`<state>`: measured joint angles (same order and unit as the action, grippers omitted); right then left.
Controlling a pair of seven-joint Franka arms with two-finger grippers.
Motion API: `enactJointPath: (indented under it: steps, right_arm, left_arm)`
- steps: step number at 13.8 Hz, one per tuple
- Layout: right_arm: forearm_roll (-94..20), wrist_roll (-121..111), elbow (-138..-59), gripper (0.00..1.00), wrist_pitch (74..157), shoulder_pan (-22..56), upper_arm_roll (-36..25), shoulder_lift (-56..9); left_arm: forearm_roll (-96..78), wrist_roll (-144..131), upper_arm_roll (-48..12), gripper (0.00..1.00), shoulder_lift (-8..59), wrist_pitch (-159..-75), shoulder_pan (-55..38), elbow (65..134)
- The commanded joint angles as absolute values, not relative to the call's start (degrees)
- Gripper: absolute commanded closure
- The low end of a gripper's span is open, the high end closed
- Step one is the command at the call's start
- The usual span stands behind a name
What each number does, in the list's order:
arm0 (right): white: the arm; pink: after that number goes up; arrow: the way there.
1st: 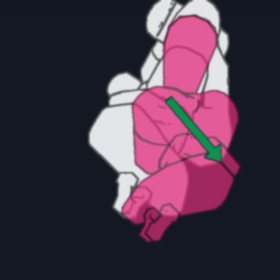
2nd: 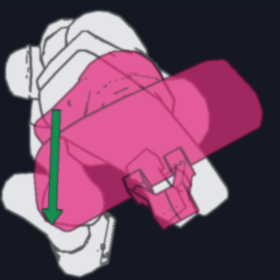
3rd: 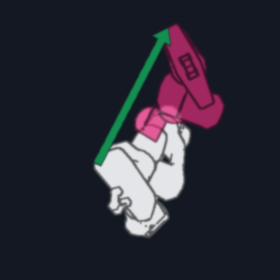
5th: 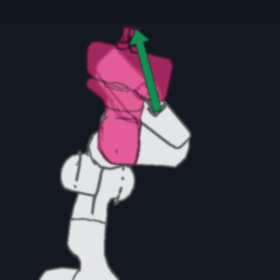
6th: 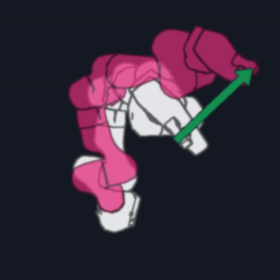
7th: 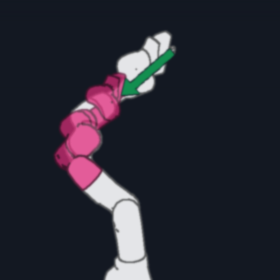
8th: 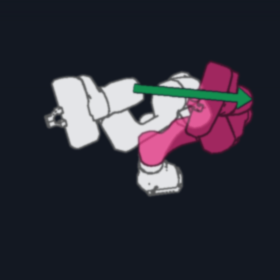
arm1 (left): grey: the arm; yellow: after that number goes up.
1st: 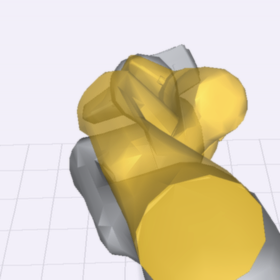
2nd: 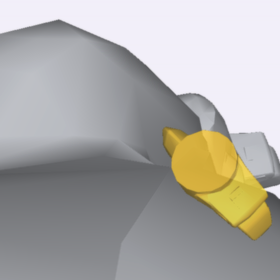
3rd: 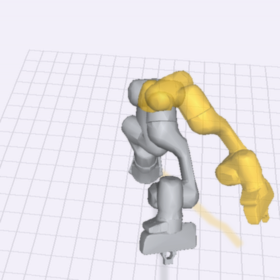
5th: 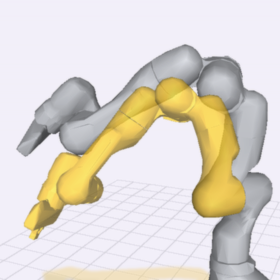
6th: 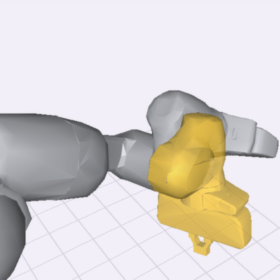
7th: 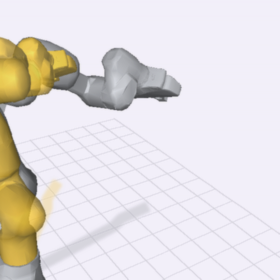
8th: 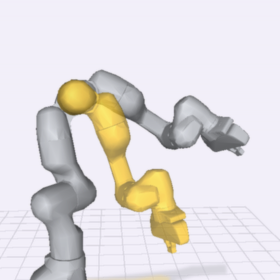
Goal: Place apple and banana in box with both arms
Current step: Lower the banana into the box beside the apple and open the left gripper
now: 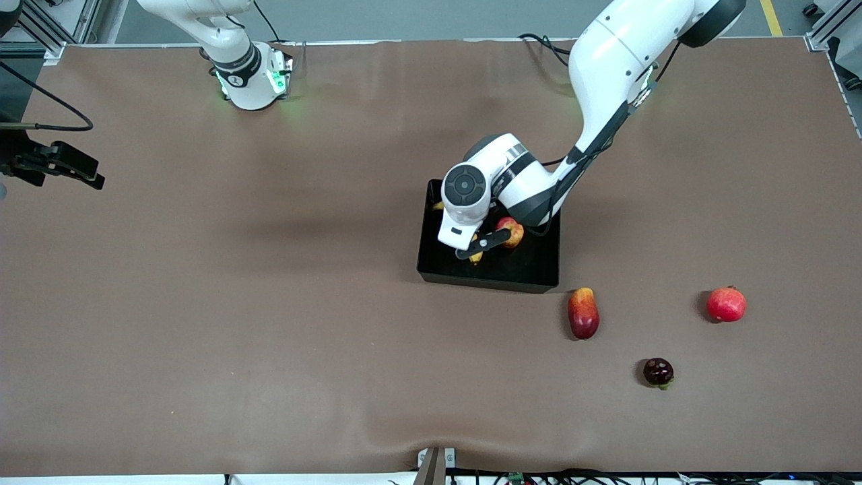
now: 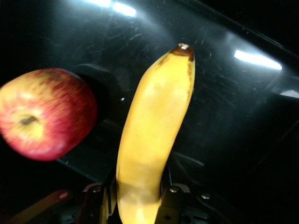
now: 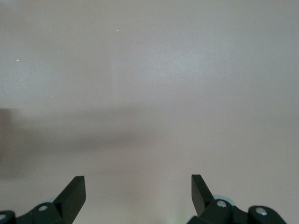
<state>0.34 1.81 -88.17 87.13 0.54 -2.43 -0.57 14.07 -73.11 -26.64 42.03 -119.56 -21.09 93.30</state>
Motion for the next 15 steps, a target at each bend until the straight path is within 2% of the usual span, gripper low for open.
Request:
enactJointPath:
  steps: [1, 2, 3, 4, 5, 6, 8, 13, 15]
  right_arm:
    - [0.4, 3.0, -89.2, 0.0, 89.5, 1.1, -2.5, -0.5]
    - [0.4, 5.3, -89.4, 0.0, 90.5, 1.1, -2.5, -0.4]
    - [0.2, 6.8, -89.4, 0.0, 90.5, 1.2, -2.5, -0.4]
    - [0.0, 7.2, -89.4, 0.0, 90.1, 1.4, -2.4, -0.4]
    - [-0.2, 7.6, -89.4, 0.0, 89.8, 1.4, -2.3, -0.4]
    - [-1.2, 7.6, -89.4, 0.0, 89.7, 1.1, -2.4, -0.4]
    - [-2.6, 7.2, -89.5, 0.0, 88.9, 0.1, -2.6, -0.4]
    - [-1.7, 6.7, -87.5, 0.0, 86.9, 0.4, -2.4, -0.4]
    - [-1.2, 6.9, -87.5, 0.0, 86.8, 0.5, -2.5, -0.4]
  left_arm:
    - [16.9, -73.3, -26.5, 1.0, 45.4, -121.9, -21.4, 91.6]
    - [17.0, -73.2, -26.5, 1.0, 46.0, -122.6, -21.4, 91.6]
    - [17.0, -73.2, -26.5, 0.96, 46.5, -123.0, -21.4, 91.6]
    - [17.0, -73.2, -26.5, 0.78, 46.8, -123.0, -21.3, 91.6]
    - [17.1, -73.2, -26.1, 0.47, 46.8, -123.0, -21.3, 91.6]
    - [17.1, -72.9, -25.1, 0.0, 46.5, -123.0, -21.3, 91.6]
    - [17.1, -72.1, -24.7, 0.0, 45.4, -122.2, -20.7, 88.9]
    - [14.9, -71.5, -25.0, 0.0, 38.2, -103.0, -17.7, 76.5]
    - [14.8, -71.4, -25.0, 0.0, 32.4, -101.1, -14.1, 76.3]
